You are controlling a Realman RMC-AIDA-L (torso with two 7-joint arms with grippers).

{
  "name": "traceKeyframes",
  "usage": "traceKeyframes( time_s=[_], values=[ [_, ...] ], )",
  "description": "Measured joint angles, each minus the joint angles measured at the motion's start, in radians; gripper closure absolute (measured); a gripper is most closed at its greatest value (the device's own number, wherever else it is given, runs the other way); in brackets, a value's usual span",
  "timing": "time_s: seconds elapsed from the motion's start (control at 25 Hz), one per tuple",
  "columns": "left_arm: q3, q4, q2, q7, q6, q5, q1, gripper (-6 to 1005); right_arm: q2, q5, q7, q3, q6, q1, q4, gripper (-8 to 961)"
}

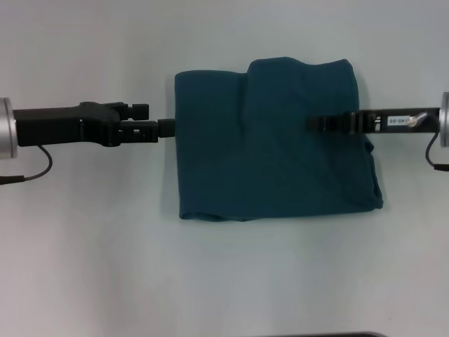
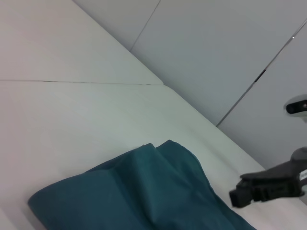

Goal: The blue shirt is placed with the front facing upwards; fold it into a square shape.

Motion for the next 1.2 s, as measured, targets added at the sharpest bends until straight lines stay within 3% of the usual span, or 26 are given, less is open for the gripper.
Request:
traceKeyframes(
  time_s=[0.2,0.48,0.68,0.92,1.2],
  values=[
    [0.0,-0.001,0.0,0.0,0.0,0.0,0.0,65,0.014,-0.078,0.014,-0.02,-0.086,0.018,-0.02,931],
    [0.0,-0.001,0.002,0.001,0.0,0.0,-0.002,66,0.01,-0.118,0.051,-0.019,-0.136,0.01,-0.024,930],
    [0.005,-0.001,0.002,0.002,0.0,0.0,-0.003,66,0.006,-0.088,0.028,-0.003,-0.096,-0.006,-0.013,930],
    [0.007,-0.001,0.001,0.004,0.009,0.0,-0.003,65,-0.003,-0.009,-0.036,0.087,0.027,-0.032,0.019,930],
    [0.029,-0.001,-0.011,0.009,0.023,0.0,0.001,66,-0.015,-0.001,-0.036,0.151,0.026,-0.042,0.037,929]
  ],
)
